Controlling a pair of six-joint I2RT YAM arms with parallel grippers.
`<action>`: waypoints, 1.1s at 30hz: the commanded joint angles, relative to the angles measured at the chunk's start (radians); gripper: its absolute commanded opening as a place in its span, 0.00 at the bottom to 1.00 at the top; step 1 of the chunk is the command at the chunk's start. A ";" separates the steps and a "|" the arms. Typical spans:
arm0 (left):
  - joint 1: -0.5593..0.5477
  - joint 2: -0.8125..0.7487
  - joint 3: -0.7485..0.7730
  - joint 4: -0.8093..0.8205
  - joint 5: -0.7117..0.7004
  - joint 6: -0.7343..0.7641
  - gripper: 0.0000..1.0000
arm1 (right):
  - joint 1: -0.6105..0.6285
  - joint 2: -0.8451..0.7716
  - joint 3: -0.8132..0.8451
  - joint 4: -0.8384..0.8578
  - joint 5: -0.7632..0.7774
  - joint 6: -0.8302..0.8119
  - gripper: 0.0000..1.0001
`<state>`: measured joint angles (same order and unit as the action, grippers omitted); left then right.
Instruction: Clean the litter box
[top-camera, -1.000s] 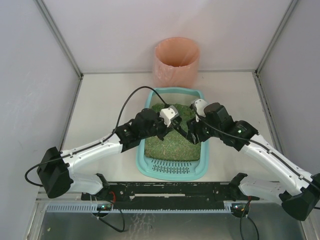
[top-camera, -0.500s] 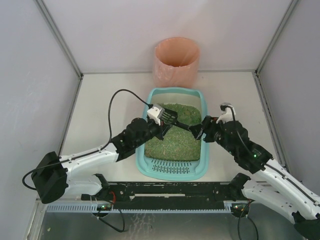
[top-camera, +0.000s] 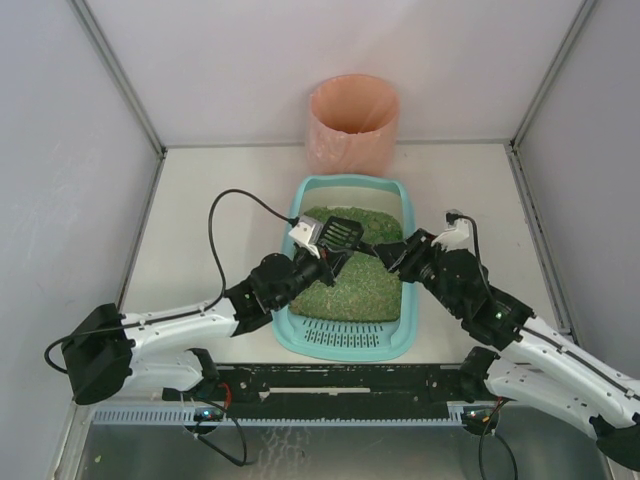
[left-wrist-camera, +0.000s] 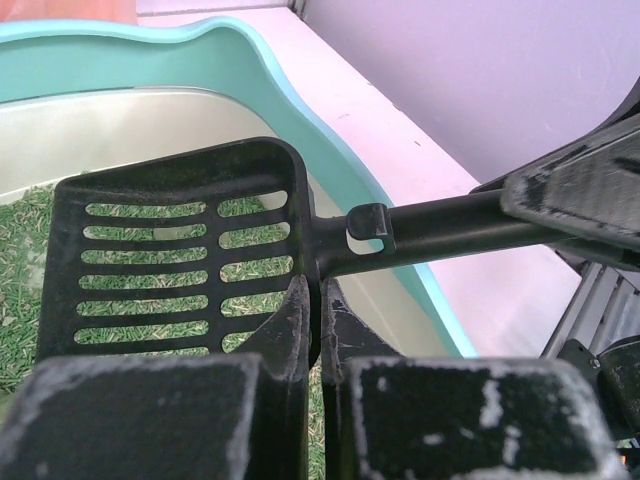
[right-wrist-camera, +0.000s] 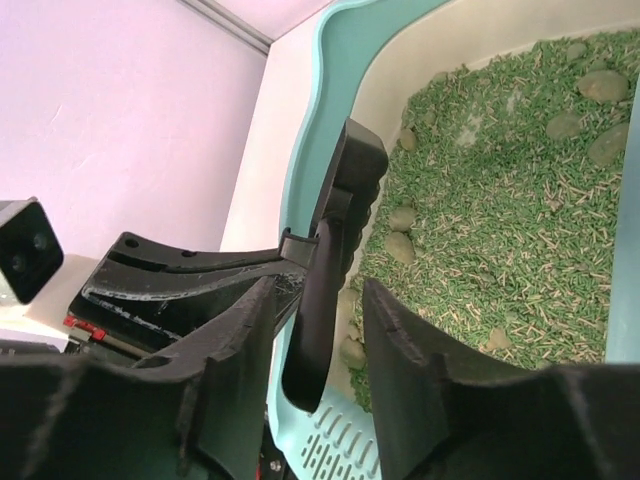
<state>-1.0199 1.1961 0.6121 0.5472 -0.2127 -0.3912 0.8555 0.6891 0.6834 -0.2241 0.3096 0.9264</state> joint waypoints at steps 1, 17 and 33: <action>-0.012 -0.025 -0.012 0.086 -0.035 -0.020 0.00 | 0.010 0.023 -0.002 0.084 0.027 0.045 0.36; -0.016 -0.243 -0.155 0.107 -0.021 0.206 0.78 | -0.016 0.022 0.030 0.009 0.018 -0.224 0.00; -0.015 -0.222 -0.134 0.085 0.404 0.897 0.69 | 0.048 0.181 0.277 -0.268 -0.207 -0.652 0.00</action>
<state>-1.0332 0.9592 0.4446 0.6407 0.0589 0.3141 0.8803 0.8700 0.8993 -0.4557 0.1276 0.3733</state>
